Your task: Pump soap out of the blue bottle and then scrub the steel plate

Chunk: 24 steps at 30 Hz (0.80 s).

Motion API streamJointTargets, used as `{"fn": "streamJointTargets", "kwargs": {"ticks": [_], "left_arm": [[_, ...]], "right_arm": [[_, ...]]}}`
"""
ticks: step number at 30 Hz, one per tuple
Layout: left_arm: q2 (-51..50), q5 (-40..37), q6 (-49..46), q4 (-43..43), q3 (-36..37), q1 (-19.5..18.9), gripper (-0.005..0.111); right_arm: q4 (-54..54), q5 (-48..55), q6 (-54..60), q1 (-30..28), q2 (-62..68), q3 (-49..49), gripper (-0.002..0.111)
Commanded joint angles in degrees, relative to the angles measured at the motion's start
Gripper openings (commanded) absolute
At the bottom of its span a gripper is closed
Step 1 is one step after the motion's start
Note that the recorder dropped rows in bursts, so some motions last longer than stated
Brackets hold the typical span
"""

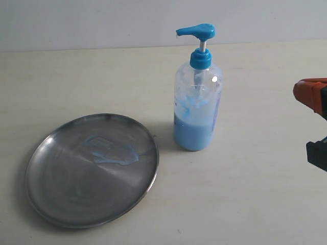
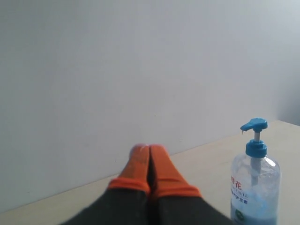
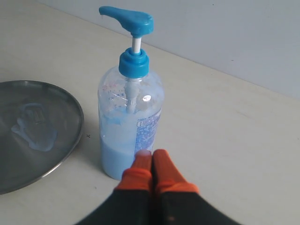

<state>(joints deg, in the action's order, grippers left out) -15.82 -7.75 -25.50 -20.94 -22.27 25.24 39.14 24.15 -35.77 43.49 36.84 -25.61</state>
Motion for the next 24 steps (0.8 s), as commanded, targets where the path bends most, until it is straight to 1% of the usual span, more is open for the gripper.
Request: {"fn": "streamJointTargets", "kwargs": {"ticks": [1,4,6,15,17,21,22,24], "left_arm": [[3.4,1.1,0.6,2.5,3.6,-0.2,0.0],[5.4,1.7,0.9,3.3,6.4,-0.7,0.0],[6.5,2.6,3.4,5.1,8.1,-1.6,0.0],[13.8,3.7,20.4,16.1,15.7,-6.8,0.0],[15.5,3.9,25.5,20.4,17.4,-7.7,0.0],[15.8,4.3,38.5,30.7,20.7,-9.0,0.0],[15.8,4.2,40.7,32.0,21.3,-9.3,0.0],[15.8,4.1,41.4,31.9,22.3,-9.4,0.0]], "right_arm": [[-0.1,-0.8,-0.3,-0.2,-0.1,0.1,0.0],[-0.1,-0.8,-0.3,-0.2,-0.1,0.1,0.0],[-0.1,-0.8,-0.3,-0.2,-0.1,0.1,0.0],[0.0,-0.7,-0.3,-0.2,-0.1,0.1,0.0],[0.0,-0.7,-0.3,-0.2,-0.1,0.1,0.0],[0.0,-0.7,-0.3,-0.2,-0.1,0.1,0.0],[0.0,-0.7,-0.3,-0.2,-0.1,0.1,0.0],[0.0,-0.7,-0.3,-0.2,-0.1,0.1,0.0]]}}
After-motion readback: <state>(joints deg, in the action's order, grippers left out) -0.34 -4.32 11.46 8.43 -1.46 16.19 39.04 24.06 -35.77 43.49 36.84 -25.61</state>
